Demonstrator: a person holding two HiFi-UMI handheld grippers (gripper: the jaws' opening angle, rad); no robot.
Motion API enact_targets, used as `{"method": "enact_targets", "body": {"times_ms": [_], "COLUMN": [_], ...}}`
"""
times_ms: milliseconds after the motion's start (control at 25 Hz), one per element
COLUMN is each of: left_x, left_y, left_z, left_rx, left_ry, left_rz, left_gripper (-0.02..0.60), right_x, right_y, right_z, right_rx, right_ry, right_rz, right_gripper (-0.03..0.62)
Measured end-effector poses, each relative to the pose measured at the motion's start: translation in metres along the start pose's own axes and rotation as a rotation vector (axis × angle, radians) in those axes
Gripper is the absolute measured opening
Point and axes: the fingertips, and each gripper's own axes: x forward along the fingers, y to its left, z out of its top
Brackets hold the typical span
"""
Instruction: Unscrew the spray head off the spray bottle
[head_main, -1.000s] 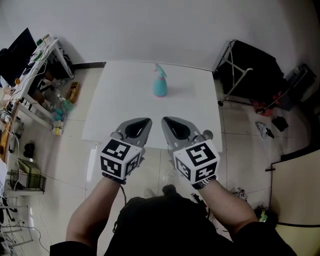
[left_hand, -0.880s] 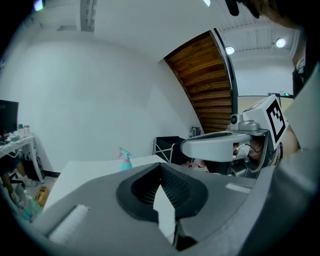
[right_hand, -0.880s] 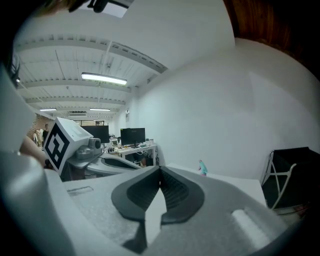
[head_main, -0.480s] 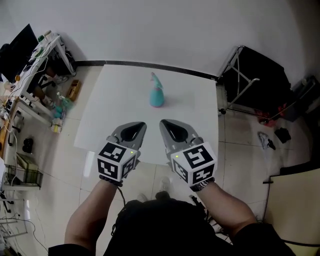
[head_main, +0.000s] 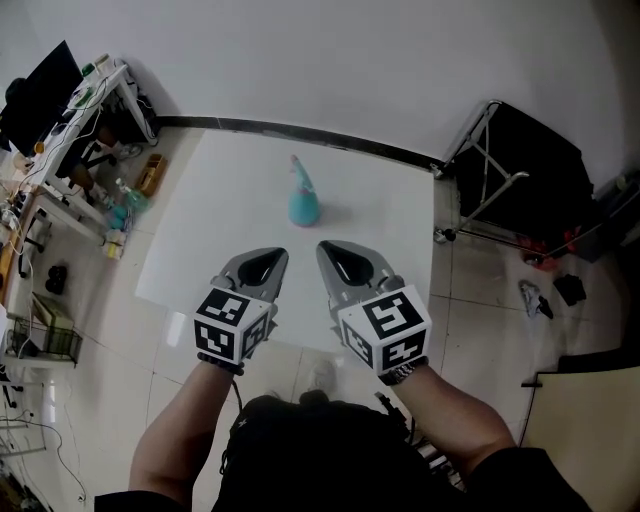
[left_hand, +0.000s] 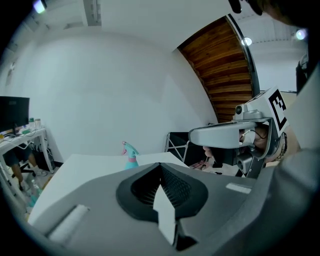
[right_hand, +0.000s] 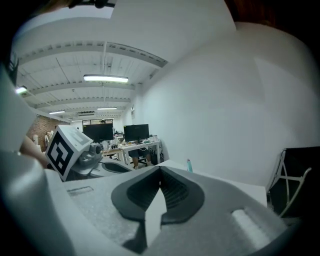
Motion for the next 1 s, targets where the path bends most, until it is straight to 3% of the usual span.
{"method": "enact_targets", "body": {"times_ms": [280,560,760,1000], "left_x": [0.016,0.034,0.052,0.074], "left_y": [0.001,0.025,0.029,0.046], "left_z": [-0.006,-0.016,-0.025,-0.034], "left_rx": [-0.008,-0.017,-0.047,-0.049], "left_ry": [0.025,0.038,0.061,0.091], "left_rz": [0.034,0.048,0.018,0.01], "left_gripper": [0.024,0.101,0.128,0.211], "right_x": [0.002,0.019,0.029,0.045], "right_y": [-0.022,-0.032,-0.041,-0.05], "right_z": [-0.006,-0.016,-0.021,-0.027], "right_rx": [0.022,0.029,0.029,0.022], "right_ry": [0.009,0.048,0.074,0.111], "right_rz": [0.007,-0.001,-0.014,-0.032], "right_gripper": [-0.009,-0.009,-0.009,-0.009]}}
